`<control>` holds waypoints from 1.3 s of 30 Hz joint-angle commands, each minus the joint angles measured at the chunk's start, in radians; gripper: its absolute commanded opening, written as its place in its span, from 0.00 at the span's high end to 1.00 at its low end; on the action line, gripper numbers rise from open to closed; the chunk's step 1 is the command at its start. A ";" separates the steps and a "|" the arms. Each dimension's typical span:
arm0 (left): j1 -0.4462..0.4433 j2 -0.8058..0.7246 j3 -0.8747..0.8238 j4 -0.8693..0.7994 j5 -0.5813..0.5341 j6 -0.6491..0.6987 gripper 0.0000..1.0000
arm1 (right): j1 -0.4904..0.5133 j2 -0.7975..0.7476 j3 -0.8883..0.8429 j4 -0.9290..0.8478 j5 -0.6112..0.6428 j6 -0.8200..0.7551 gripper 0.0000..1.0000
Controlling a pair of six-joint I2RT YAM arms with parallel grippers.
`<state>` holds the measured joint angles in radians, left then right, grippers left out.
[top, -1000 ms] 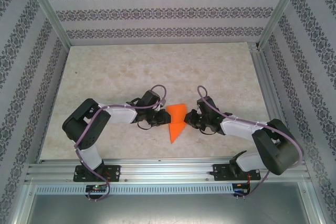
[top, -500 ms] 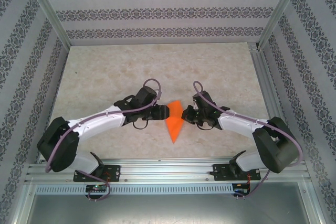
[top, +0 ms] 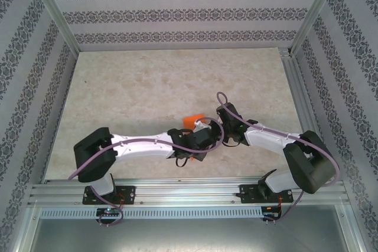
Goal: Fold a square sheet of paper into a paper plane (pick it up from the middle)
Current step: Fold the wing for the fifth time at the center of the table.
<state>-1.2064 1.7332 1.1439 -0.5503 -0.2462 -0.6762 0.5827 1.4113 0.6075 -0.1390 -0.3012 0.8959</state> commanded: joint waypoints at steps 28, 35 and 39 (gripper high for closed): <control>-0.119 0.148 0.083 -0.143 -0.267 -0.022 0.49 | -0.030 0.016 -0.002 0.055 -0.039 0.033 0.95; -0.137 0.100 0.057 -0.153 -0.327 -0.087 0.48 | -0.037 0.005 -0.009 0.041 -0.032 0.033 0.95; -0.137 0.028 -0.023 -0.064 -0.313 -0.125 0.45 | -0.038 0.000 -0.012 0.044 -0.040 0.036 0.96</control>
<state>-1.3312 1.8263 1.1488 -0.6731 -0.5396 -0.7441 0.5533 1.4342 0.6064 -0.1223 -0.3260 0.9215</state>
